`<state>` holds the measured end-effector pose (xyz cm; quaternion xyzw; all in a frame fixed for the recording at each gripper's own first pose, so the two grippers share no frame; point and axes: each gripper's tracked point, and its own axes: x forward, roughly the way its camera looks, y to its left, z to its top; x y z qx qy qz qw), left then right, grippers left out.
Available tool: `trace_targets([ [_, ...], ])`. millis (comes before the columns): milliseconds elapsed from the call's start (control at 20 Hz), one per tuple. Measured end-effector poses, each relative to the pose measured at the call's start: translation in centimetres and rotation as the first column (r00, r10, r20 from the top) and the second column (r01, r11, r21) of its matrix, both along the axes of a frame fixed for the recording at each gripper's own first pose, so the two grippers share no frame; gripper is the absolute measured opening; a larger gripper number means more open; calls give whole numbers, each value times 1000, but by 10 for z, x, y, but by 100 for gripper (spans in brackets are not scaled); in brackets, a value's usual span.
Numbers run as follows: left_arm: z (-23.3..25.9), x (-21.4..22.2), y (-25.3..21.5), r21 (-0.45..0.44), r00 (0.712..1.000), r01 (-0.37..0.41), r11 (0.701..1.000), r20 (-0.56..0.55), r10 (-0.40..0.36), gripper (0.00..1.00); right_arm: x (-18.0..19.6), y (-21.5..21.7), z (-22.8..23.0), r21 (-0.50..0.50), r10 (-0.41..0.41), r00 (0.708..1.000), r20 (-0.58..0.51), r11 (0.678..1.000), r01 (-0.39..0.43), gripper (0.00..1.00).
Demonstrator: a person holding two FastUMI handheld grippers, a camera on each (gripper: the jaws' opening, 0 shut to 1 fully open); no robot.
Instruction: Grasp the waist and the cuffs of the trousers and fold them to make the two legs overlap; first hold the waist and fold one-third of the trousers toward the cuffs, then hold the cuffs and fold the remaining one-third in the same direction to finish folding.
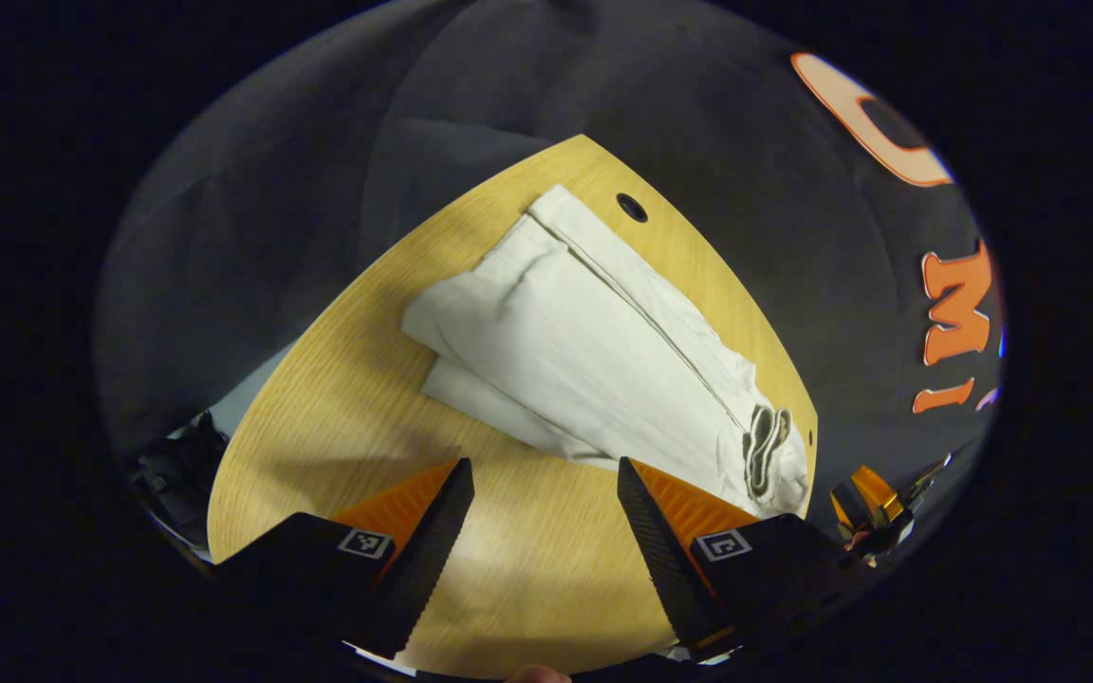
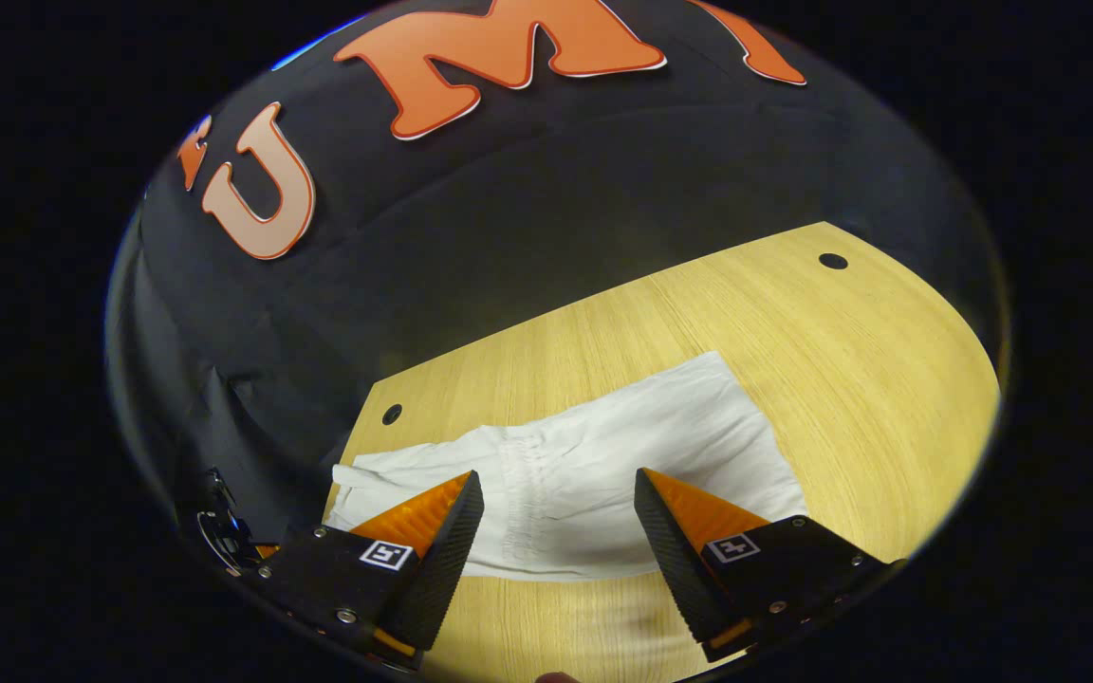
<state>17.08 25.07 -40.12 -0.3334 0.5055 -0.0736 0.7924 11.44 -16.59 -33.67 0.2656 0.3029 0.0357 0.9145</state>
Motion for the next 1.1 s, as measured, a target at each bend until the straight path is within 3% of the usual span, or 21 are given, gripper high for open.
trace_targets([
  [250,-2,20,20,-128,988,-151,980,-9,151,100,-20,-34,15,-24,-66,998,13,998,66,96],
  [500,1,28,25,-138,985,-173,975,-11,173,99,-36,-66,29,-36,-117,993,35,992,118,96],
  [800,-5,53,2,-97,989,-148,984,18,150,93,-63,-112,36,-17,-186,982,35,982,187,97],
  [900,-9,56,-3,-104,987,-157,982,9,159,82,-73,-126,37,-16,-216,976,39,976,217,96],
  [1100,-21,54,-5,-104,980,-197,975,-27,195,27,-98,-147,40,-27,-272,961,43,961,274,96],
])
